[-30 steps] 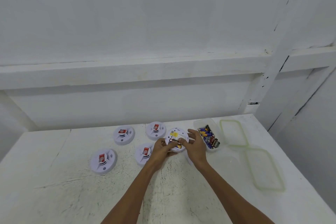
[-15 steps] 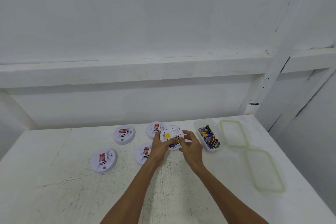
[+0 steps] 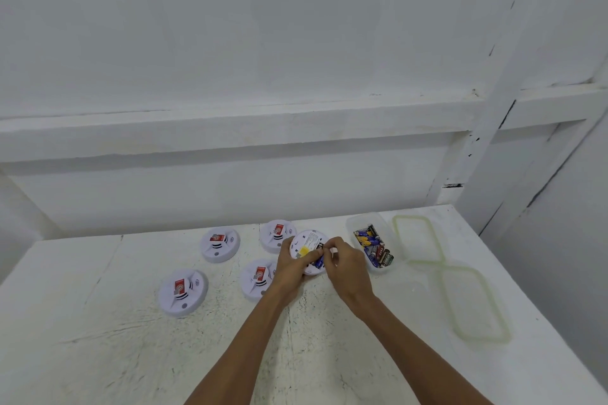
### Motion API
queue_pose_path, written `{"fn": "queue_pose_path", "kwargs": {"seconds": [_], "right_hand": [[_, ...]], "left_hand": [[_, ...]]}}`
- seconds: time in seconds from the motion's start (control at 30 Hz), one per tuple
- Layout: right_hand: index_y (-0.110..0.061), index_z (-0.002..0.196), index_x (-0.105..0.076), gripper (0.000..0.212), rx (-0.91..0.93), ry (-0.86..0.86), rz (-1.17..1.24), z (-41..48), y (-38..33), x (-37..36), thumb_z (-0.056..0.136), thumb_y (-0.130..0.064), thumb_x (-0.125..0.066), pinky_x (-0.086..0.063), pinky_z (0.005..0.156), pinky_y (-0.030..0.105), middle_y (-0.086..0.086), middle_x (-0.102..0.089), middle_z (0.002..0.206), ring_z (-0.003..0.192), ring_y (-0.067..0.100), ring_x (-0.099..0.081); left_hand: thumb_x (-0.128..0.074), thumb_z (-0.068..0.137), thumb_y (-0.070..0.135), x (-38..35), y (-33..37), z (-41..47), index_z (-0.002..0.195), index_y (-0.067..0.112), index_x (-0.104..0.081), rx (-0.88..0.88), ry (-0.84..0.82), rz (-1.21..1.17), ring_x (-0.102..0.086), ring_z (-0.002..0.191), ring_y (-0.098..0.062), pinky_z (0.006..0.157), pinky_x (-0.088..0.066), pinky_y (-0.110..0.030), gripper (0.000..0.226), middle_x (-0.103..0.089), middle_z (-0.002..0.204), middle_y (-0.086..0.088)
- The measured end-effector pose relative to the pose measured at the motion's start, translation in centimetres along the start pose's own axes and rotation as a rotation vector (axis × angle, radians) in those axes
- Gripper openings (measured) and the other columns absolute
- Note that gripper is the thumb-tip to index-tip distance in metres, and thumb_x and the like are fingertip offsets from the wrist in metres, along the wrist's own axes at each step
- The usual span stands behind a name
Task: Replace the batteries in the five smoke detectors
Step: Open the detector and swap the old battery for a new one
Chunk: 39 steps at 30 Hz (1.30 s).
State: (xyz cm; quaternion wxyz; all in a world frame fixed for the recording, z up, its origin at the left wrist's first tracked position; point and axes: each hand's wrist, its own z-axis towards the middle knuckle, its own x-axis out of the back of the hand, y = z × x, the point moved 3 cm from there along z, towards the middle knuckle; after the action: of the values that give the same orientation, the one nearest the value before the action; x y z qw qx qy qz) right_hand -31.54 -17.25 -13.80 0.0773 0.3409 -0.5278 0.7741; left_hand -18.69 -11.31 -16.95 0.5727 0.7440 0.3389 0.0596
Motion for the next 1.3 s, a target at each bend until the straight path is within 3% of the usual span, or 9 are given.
{"fn": "queue_pose_path", "kwargs": {"seconds": [0.1,0.23,0.4,0.53,0.73,0.9,1.1,1.2,1.3], "right_hand": [[-0.014,0.099,-0.062,0.009,-0.029,-0.010,-0.033,-0.1,-0.4,0.3,0.099,-0.022,-0.057,-0.038,0.045,0.014,0.000,-0.065,0.071,0.054,0.004,-0.056],[-0.014,0.095,-0.060,0.011,-0.033,-0.008,-0.065,-0.2,-0.7,0.5,0.098,-0.024,-0.059,-0.034,0.040,0.016,-0.005,-0.054,0.059,0.046,0.002,-0.047],[-0.009,0.092,-0.056,0.018,-0.002,-0.055,-0.261,-0.1,-0.9,0.5,0.098,-0.027,-0.054,-0.044,0.046,0.034,0.007,-0.061,0.066,0.059,0.019,-0.060],[-0.008,0.087,-0.054,0.017,0.011,-0.073,-0.317,-0.9,-0.7,0.9,0.097,-0.023,-0.054,-0.034,0.042,0.027,0.004,-0.055,0.061,0.053,0.018,-0.054],[-0.014,0.080,-0.052,0.019,-0.039,0.014,-0.197,-4.5,1.3,1.5,0.095,-0.022,-0.059,-0.040,0.042,0.026,-0.002,-0.052,0.053,0.046,0.013,-0.051],[-0.020,0.089,-0.056,0.010,-0.050,0.037,-0.134,-6.9,1.8,1.9,0.094,-0.026,-0.062,-0.035,0.043,0.015,-0.005,-0.053,0.055,0.044,0.006,-0.048],[-0.020,0.096,-0.057,0.010,-0.064,-0.020,-0.131,-6.8,2.1,1.9,0.094,-0.029,-0.062,-0.033,0.043,0.012,-0.007,-0.052,0.058,0.047,0.004,-0.050],[-0.021,0.097,-0.054,0.012,-0.085,-0.060,-0.136,-6.2,2.5,1.5,0.094,-0.031,-0.060,-0.041,0.043,0.019,0.002,-0.060,0.064,0.053,0.013,-0.059],[-0.017,0.100,-0.054,0.016,-0.090,-0.088,-0.221,-5.6,2.6,1.3,0.094,-0.032,-0.058,-0.052,0.052,0.034,0.010,-0.062,0.071,0.065,0.024,-0.061]], "left_hand": [[-0.081,0.087,0.005,-0.2,-0.6,-0.1,0.132,0.021,-0.058,-0.002,0.010,-0.048,-0.073,0.108,-0.030,0.078,-0.064,-0.042,0.053,-0.073,0.123,-0.012],[-0.079,0.089,0.009,-0.4,-1.5,-0.5,0.138,0.018,-0.058,0.019,0.021,-0.133,-0.074,0.108,-0.032,0.083,-0.064,-0.049,0.054,-0.075,0.122,-0.013],[-0.073,0.091,0.003,-1.0,-2.2,-2.0,0.133,0.014,-0.058,0.031,0.050,-0.231,-0.072,0.109,-0.037,0.083,-0.063,-0.054,0.046,-0.073,0.122,-0.018],[-0.071,0.093,0.003,-1.3,-3.6,-3.1,0.131,0.011,-0.056,0.070,0.062,-0.258,-0.072,0.105,-0.035,0.074,-0.065,-0.046,0.041,-0.071,0.123,-0.020],[-0.077,0.084,0.051,-0.6,-6.5,-4.4,0.125,0.026,-0.064,-0.085,0.055,0.095,-0.073,0.108,-0.023,0.092,-0.062,-0.050,0.050,-0.076,0.118,-0.002],[-0.073,0.095,0.043,-0.1,-7.0,-5.0,0.119,0.029,-0.069,-0.214,0.080,0.289,-0.073,0.102,-0.012,0.088,-0.063,-0.036,0.027,-0.077,0.110,0.008],[-0.069,0.099,0.037,-0.2,-6.5,-5.1,0.124,0.017,-0.064,-0.251,0.083,0.397,-0.071,0.104,-0.015,0.085,-0.061,-0.029,0.032,-0.073,0.115,0.000],[-0.065,0.102,0.035,-0.2,-6.6,-4.9,0.128,0.015,-0.061,-0.243,0.074,0.397,-0.069,0.106,-0.013,0.083,-0.058,-0.023,0.033,-0.070,0.117,-0.001],[-0.065,0.102,0.035,-0.3,-6.7,-4.8,0.127,0.017,-0.060,-0.225,0.087,0.373,-0.070,0.106,-0.016,0.088,-0.059,-0.032,0.031,-0.070,0.117,-0.001]]}}
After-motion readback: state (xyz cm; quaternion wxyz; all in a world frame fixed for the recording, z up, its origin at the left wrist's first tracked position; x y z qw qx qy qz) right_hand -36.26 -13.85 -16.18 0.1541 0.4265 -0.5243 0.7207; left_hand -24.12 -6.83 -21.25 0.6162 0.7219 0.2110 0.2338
